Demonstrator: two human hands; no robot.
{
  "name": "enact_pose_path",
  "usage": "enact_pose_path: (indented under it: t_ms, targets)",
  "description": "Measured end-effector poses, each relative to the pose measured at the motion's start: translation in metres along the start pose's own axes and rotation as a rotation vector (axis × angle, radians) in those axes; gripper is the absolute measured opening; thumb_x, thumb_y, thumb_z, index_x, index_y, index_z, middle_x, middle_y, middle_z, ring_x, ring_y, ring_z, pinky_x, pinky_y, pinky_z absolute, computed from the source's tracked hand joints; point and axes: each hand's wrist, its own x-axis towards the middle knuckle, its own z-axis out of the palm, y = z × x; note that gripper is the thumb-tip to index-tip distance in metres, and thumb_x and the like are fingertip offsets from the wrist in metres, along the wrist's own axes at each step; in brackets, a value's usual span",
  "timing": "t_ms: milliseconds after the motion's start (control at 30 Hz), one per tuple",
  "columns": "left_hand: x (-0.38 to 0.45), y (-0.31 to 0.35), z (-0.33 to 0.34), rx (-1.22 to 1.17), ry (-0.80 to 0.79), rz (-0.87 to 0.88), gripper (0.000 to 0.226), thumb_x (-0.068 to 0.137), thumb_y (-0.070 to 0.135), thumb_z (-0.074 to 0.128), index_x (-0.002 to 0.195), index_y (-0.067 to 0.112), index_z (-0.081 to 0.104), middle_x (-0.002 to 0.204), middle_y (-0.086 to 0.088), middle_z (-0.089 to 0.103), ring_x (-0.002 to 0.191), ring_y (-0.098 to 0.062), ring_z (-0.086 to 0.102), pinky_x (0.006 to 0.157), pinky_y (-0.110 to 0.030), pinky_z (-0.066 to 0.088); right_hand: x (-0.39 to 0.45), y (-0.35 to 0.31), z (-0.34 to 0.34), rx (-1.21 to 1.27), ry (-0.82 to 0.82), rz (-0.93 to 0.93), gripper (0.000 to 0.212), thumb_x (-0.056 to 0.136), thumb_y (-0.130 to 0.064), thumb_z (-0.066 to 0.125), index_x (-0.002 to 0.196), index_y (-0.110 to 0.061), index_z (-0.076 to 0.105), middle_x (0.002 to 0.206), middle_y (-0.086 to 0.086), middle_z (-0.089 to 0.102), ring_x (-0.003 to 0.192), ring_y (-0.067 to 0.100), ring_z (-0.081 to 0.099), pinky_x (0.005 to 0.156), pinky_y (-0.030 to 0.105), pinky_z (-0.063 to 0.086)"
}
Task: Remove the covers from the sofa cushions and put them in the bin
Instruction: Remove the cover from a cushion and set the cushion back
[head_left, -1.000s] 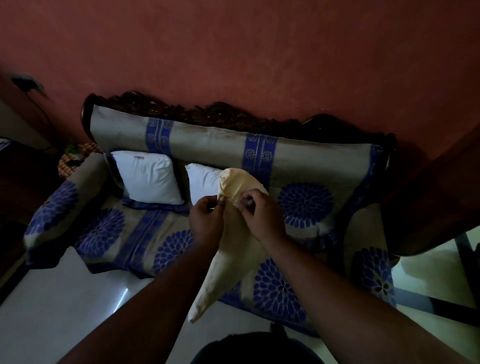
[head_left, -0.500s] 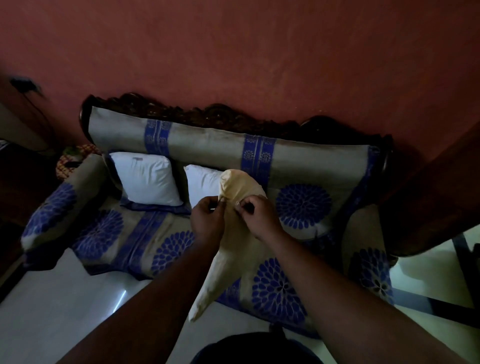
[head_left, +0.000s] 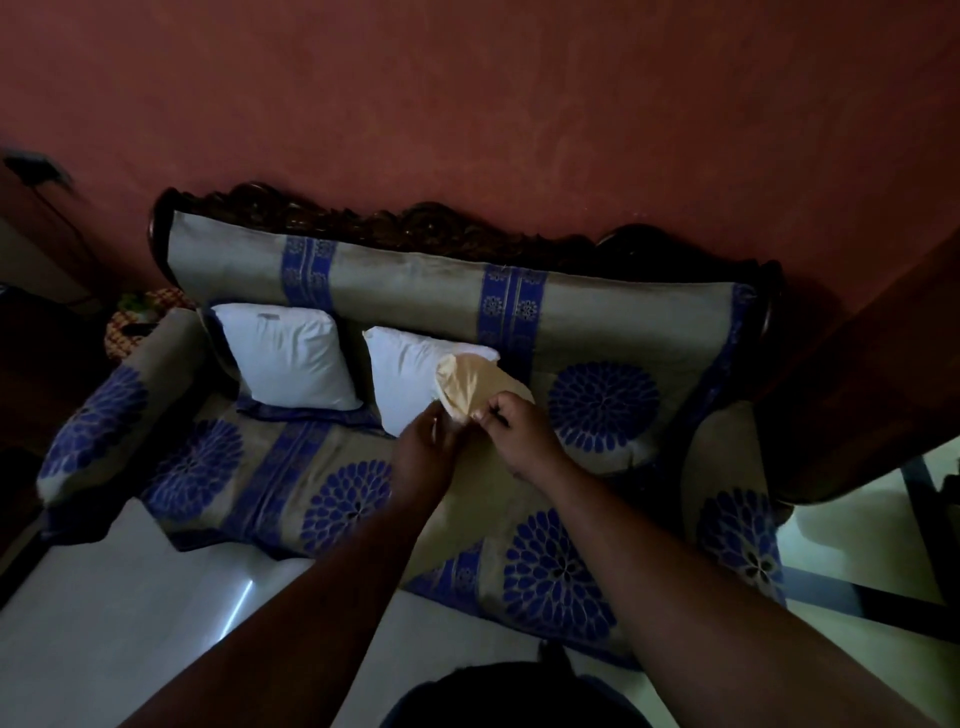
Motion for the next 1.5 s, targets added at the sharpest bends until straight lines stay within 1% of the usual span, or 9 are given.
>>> enact_pose_path:
  t_ms: [133,333,467,767,1133,1233,1333,1433,1500]
  targets:
    - [-0.012,-0.006,0.008,0.110,-0.001,0.108,0.014,0.093,0.038,0.068,0.099,0.028,0.076,0.084,0.008,0.073,0.077,-0.005,0.065,0.065,-0.030,0.047,-0.010,0.008,0.005,-0.017,-0.005,0.010,0.018,0.101,-0.033,0.057,0.084,-0.026,0.053,0.082,-0.006,0.062,0.076,0.011,0.057,0.062,0.029,0.042]
    - [0.001,-0.013,0.022,0.242,-0.104,0.049,0.020,0.090,0.042,0.071,0.088,0.023,0.078,0.084,0.002,0.074,0.078,-0.016,0.068,0.066,-0.032,0.051,-0.019,0.026,-0.003,-0.060,0.148,0.096,0.015,0.102,-0.032,0.055,0.103,-0.018,0.062,0.098,0.001,0.069,0.089,0.019,0.064,0.074,0.037,0.052]
    - [0.006,-0.009,0.026,0.066,-0.111,-0.132,0.022,0.091,0.041,0.070,0.089,0.020,0.078,0.080,0.004,0.073,0.076,-0.014,0.068,0.068,-0.032,0.054,-0.020,0.043,-0.010,-0.103,0.200,0.162,0.018,0.102,-0.032,0.053,0.107,-0.017,0.062,0.102,0.001,0.070,0.093,0.020,0.065,0.075,0.035,0.051]
    - [0.008,0.005,0.027,-0.022,-0.030,-0.177,0.017,0.091,0.035,0.072,0.077,0.025,0.074,0.062,0.009,0.064,0.059,-0.010,0.059,0.054,-0.026,0.042,-0.014,0.048,-0.015,-0.019,0.192,0.251,0.027,0.100,-0.040,0.058,0.111,-0.017,0.067,0.110,0.002,0.070,0.101,0.020,0.064,0.074,0.027,0.042]
    - [0.005,0.011,0.031,0.057,0.020,-0.178,0.030,0.084,0.052,0.063,0.093,0.028,0.079,0.080,0.011,0.074,0.072,-0.004,0.068,0.071,-0.035,0.060,-0.016,0.018,0.005,-0.053,0.201,0.149,0.028,0.101,-0.040,0.054,0.109,-0.016,0.065,0.104,0.004,0.069,0.095,0.021,0.064,0.069,0.027,0.037]
    - [-0.003,0.018,0.035,0.107,-0.038,-0.120,0.024,0.088,0.047,0.066,0.096,0.027,0.079,0.090,0.010,0.076,0.075,-0.002,0.066,0.068,-0.026,0.054,-0.011,0.021,0.001,0.050,0.177,0.318,0.051,0.099,-0.059,0.045,0.107,-0.013,0.066,0.105,0.007,0.069,0.099,0.027,0.064,0.073,0.031,0.042]
    - [-0.019,0.027,0.045,0.225,-0.119,0.031,0.016,0.086,0.019,0.072,0.100,0.018,0.079,0.097,0.001,0.074,0.082,-0.014,0.066,0.066,-0.022,0.038,-0.001,0.018,0.000,0.173,0.083,0.566,0.089,0.081,-0.084,0.041,0.123,-0.009,0.062,0.117,0.013,0.067,0.106,0.033,0.063,0.089,0.038,0.048]
    - [-0.025,0.030,0.050,0.291,-0.176,0.228,0.012,0.077,0.012,0.071,0.087,0.015,0.077,0.088,-0.004,0.074,0.080,-0.025,0.069,0.065,-0.026,0.040,0.003,0.020,-0.003,0.252,0.108,0.597,0.067,0.083,-0.053,0.063,0.132,-0.008,0.057,0.125,0.015,0.064,0.109,0.035,0.063,0.094,0.044,0.052]
    - [-0.015,0.026,0.043,0.221,-0.173,0.322,0.010,0.078,0.023,0.071,0.084,0.024,0.078,0.082,0.004,0.074,0.077,-0.014,0.069,0.068,-0.030,0.051,-0.002,0.025,-0.011,0.304,0.168,0.516,0.038,0.090,-0.033,0.062,0.122,-0.012,0.063,0.117,0.012,0.065,0.104,0.032,0.063,0.087,0.039,0.053]
